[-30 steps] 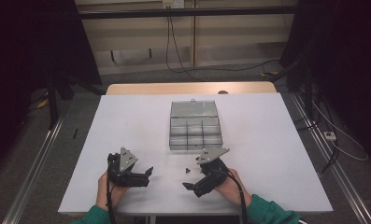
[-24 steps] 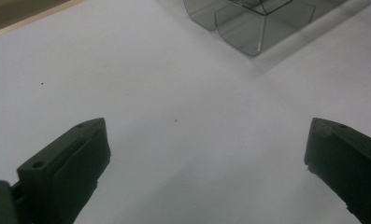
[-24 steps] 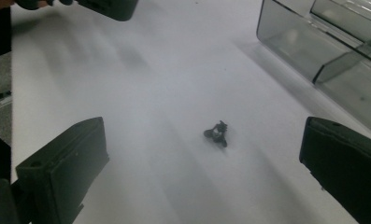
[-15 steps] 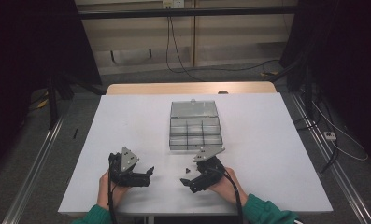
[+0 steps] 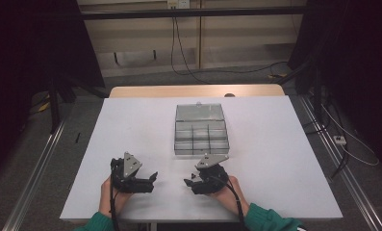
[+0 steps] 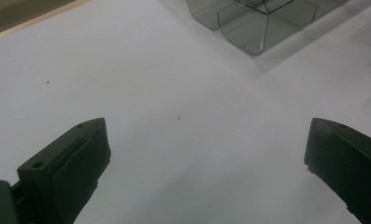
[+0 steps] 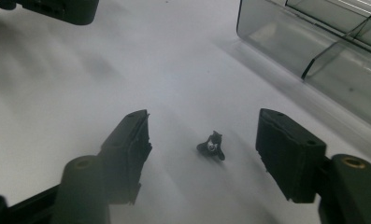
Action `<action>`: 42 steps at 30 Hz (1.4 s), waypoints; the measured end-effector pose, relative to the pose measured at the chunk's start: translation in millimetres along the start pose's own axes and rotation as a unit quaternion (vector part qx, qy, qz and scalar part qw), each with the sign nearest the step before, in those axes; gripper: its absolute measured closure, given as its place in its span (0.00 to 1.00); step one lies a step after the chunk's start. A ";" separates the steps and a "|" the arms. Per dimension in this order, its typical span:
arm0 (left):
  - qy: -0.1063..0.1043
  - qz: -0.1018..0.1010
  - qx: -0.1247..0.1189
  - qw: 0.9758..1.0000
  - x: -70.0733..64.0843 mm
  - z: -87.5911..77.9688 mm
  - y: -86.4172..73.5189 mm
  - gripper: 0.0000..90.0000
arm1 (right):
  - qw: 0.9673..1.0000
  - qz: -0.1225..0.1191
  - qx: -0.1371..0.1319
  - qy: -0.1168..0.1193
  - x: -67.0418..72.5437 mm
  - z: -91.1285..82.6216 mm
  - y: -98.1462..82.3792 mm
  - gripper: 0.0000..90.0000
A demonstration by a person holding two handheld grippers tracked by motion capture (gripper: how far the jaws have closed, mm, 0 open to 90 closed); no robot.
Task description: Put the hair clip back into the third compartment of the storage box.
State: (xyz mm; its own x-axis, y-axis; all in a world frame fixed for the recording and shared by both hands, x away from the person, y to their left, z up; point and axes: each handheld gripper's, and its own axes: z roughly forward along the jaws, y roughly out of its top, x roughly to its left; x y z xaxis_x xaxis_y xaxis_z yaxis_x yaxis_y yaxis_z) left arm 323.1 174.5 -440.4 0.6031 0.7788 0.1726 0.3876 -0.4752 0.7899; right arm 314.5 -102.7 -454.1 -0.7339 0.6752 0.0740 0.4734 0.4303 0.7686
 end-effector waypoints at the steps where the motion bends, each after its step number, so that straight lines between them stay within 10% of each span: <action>1: 0.000 0.000 0.000 1.000 0.1 -0.1 -0.1 0.00 | 1.000 0.003 -0.001 -0.004 0.0 -0.5 0.1 0.51; 16: -0.002 0.004 0.005 1.000 -0.2 0.5 -0.3 0.00 | 1.000 0.016 0.007 -0.012 1.3 6.0 -4.4 0.86; 42: -0.002 0.004 0.004 1.000 0.0 0.9 -0.8 0.00 | 1.000 0.020 -0.001 -0.009 -5.2 2.1 -6.2 1.00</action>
State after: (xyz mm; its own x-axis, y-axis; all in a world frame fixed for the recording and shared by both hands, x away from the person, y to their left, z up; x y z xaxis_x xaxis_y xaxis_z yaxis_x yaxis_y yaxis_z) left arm 323.4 174.5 -441.5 0.6081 0.7740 0.1766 0.3885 -0.4842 0.7840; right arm 316.4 -107.6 -460.6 -0.7060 0.7020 0.0937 0.5011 0.4016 0.7666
